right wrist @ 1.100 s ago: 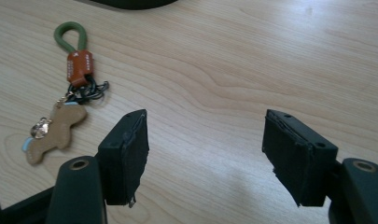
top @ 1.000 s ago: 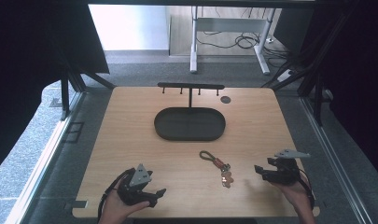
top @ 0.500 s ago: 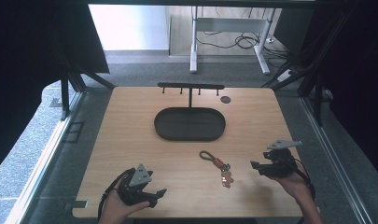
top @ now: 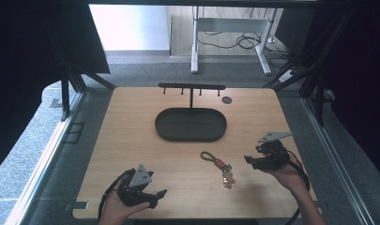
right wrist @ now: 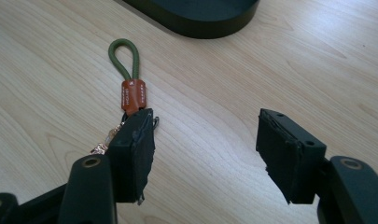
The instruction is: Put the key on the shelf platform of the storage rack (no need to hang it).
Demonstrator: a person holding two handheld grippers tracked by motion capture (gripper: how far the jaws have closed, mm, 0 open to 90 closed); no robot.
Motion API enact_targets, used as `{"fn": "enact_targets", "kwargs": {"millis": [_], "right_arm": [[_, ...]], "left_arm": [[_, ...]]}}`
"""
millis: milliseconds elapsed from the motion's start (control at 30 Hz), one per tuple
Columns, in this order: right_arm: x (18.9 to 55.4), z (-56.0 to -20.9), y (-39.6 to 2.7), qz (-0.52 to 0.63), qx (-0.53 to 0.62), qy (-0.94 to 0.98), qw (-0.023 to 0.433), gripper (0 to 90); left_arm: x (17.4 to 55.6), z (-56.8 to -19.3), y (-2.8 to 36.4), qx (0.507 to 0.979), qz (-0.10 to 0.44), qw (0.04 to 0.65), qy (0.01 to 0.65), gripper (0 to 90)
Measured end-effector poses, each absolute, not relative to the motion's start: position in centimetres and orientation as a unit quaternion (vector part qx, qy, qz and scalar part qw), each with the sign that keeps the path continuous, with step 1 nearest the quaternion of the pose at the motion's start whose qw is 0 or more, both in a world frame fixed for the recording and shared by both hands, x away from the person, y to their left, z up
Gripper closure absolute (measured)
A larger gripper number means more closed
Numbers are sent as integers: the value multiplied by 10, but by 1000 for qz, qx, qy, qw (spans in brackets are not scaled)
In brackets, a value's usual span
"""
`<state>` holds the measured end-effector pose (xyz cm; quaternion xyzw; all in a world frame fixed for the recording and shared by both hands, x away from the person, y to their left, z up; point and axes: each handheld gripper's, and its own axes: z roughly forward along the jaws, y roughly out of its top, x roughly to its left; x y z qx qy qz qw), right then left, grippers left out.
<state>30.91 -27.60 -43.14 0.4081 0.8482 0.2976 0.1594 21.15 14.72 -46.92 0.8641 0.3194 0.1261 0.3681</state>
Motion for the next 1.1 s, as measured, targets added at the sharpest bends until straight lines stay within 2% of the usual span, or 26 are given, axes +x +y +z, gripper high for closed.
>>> {"fn": "enact_targets", "kwargs": {"millis": [1100], "right_arm": [[324, -430, -232, 269, 367, 880, 137, 418]], "left_arm": [[211, -470, 145, 866, 123, 367, 316, 232]]}}
